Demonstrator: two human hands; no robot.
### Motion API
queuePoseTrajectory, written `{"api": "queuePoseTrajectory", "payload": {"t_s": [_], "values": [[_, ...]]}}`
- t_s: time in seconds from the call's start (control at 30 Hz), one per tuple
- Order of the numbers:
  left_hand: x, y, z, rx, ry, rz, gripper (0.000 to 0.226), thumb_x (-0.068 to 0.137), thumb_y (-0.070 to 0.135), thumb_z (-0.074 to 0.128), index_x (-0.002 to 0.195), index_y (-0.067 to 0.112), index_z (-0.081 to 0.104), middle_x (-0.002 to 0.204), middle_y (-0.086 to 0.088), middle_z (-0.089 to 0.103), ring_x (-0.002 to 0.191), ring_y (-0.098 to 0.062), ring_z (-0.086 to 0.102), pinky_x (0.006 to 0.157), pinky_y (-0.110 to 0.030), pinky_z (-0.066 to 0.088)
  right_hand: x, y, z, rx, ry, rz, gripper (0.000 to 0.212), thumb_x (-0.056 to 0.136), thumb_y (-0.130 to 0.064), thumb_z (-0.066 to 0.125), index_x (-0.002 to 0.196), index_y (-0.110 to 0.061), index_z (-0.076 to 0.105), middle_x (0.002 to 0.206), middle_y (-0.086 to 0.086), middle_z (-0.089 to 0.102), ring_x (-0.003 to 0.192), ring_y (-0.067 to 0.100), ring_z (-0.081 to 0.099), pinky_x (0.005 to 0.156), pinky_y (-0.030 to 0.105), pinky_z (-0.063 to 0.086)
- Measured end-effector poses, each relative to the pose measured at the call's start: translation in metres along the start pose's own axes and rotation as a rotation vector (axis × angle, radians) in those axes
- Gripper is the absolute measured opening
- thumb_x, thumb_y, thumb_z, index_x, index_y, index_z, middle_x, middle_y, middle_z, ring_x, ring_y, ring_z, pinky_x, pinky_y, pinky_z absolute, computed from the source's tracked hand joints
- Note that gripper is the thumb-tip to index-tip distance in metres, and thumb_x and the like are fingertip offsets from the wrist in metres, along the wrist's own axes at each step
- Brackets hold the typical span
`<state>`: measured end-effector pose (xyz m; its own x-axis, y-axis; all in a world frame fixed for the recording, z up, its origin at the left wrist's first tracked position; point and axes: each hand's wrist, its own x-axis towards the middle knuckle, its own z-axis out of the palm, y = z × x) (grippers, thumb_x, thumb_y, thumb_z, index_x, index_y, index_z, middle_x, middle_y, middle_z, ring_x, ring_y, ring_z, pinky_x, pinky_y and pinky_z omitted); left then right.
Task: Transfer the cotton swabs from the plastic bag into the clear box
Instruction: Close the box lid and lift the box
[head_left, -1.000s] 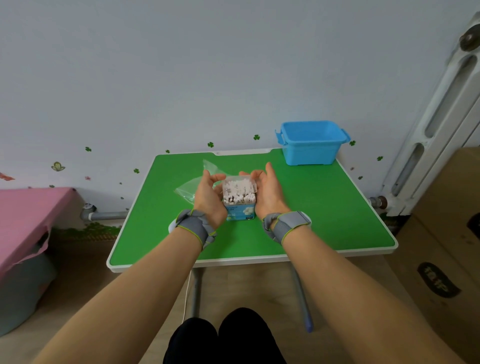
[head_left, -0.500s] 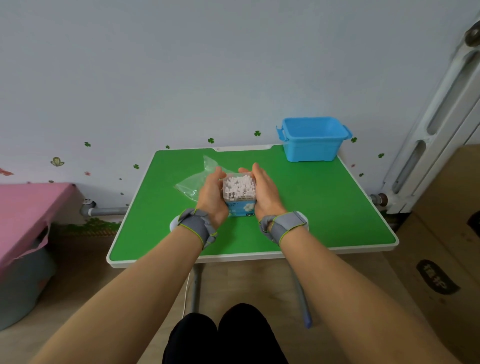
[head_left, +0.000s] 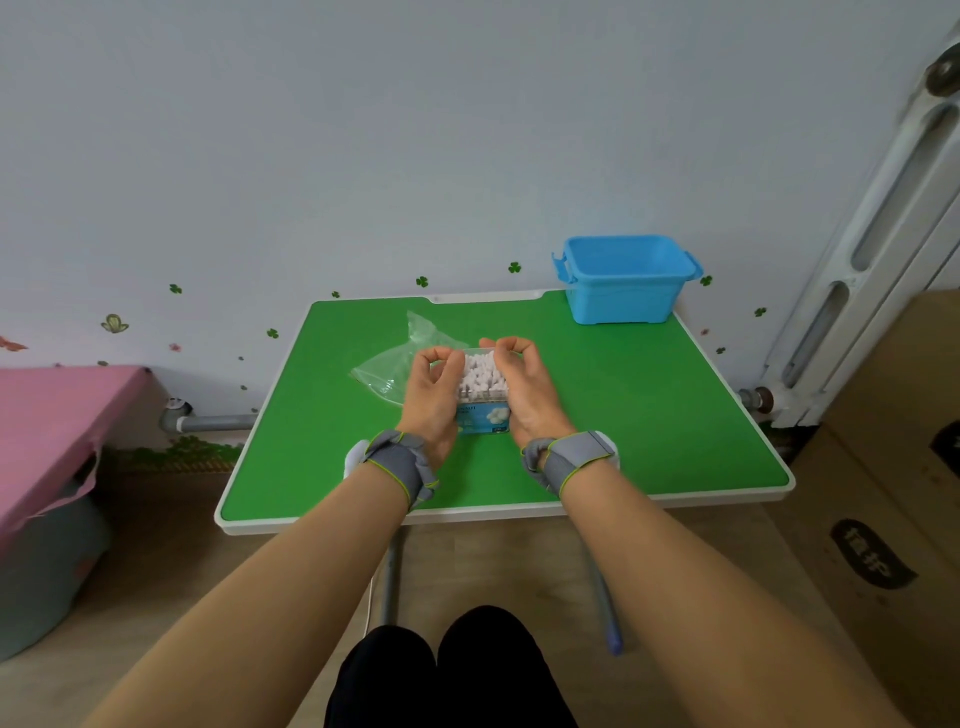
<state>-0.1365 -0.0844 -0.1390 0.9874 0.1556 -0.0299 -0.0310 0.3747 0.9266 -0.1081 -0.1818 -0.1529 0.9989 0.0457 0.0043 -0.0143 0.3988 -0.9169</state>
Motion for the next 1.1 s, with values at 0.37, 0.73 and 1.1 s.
{"api": "queuePoseTrajectory", "payload": {"t_s": [0.37,0.73,1.1], "values": [[-0.016,-0.005,-0.012,0.009,0.221,-0.139,0.027,0.097,0.034,0.039,0.11,0.017,0.055,0.114,-0.011,0.059,0.107,-0.022,0.054,0.094,-0.035,0.04,-0.022,-0.001,-0.01,-0.153,0.253,0.063,0.031,0.101,-0.039,0.034,0.111,-0.014,0.051,0.122,0.009,0.059,0.095,0.012,0.058,0.066,0.02,0.041],[-0.012,0.003,0.024,-0.001,0.159,-0.141,0.039,0.101,0.039,0.029,0.105,0.013,0.057,0.088,-0.003,0.06,0.075,-0.012,0.053,0.065,-0.028,0.039,-0.021,-0.018,-0.01,-0.186,0.201,0.081,0.056,0.102,-0.048,0.022,0.128,-0.008,0.054,0.121,0.014,0.063,0.103,0.023,0.061,0.065,0.023,0.046],[0.08,0.025,0.056,0.036,0.086,-0.146,0.059,0.1,0.047,0.026,0.135,0.006,0.048,0.137,-0.01,0.053,0.127,-0.024,0.048,0.114,-0.043,0.029,0.073,-0.054,-0.007,-0.258,0.183,0.038,0.064,0.1,-0.052,0.021,0.137,-0.007,0.047,0.135,0.015,0.054,0.117,0.026,0.055,0.089,0.033,0.045]]}}
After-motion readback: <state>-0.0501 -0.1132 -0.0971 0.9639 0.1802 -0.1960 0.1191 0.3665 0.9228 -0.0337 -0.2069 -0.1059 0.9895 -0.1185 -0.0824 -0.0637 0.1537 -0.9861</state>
